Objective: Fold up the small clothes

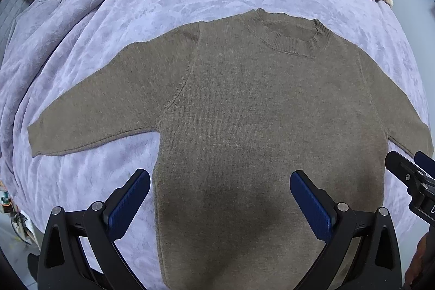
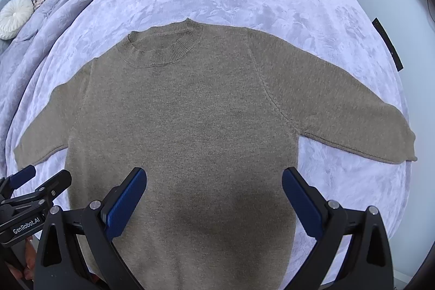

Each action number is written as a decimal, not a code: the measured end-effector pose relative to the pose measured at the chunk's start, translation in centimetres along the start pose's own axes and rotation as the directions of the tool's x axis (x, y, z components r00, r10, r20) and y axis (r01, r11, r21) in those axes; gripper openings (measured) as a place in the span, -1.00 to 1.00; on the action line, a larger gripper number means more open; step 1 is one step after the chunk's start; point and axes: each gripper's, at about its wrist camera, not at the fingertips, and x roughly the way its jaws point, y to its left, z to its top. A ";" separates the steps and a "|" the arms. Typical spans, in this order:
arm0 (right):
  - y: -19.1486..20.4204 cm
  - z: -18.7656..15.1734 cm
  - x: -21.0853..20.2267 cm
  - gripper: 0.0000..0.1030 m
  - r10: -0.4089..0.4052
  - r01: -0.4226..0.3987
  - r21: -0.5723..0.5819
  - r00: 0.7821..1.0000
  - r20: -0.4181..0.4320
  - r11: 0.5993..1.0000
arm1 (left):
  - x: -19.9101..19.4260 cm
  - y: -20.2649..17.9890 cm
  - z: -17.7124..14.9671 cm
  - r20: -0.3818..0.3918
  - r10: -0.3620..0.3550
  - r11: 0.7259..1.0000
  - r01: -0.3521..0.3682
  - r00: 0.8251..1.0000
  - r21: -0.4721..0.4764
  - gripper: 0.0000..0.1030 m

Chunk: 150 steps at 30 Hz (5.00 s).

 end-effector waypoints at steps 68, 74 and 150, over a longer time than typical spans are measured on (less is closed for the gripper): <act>2.3 -0.8 1.8 0.95 -0.018 0.015 -0.054 0.999 -0.050 0.998 | 1.8 2.8 -0.3 -0.054 -0.058 0.997 0.055 0.997 -0.053 1.00; 3.8 -0.9 1.6 0.95 -0.007 0.004 -0.082 0.999 -0.045 0.997 | 2.1 4.7 -0.3 -0.039 -0.152 0.981 0.146 0.988 -0.128 1.00; 11.8 1.6 6.7 0.93 0.088 0.103 -0.553 0.947 0.308 0.827 | 8.9 9.1 -0.7 0.184 0.161 0.987 -0.162 0.970 -0.010 0.76</act>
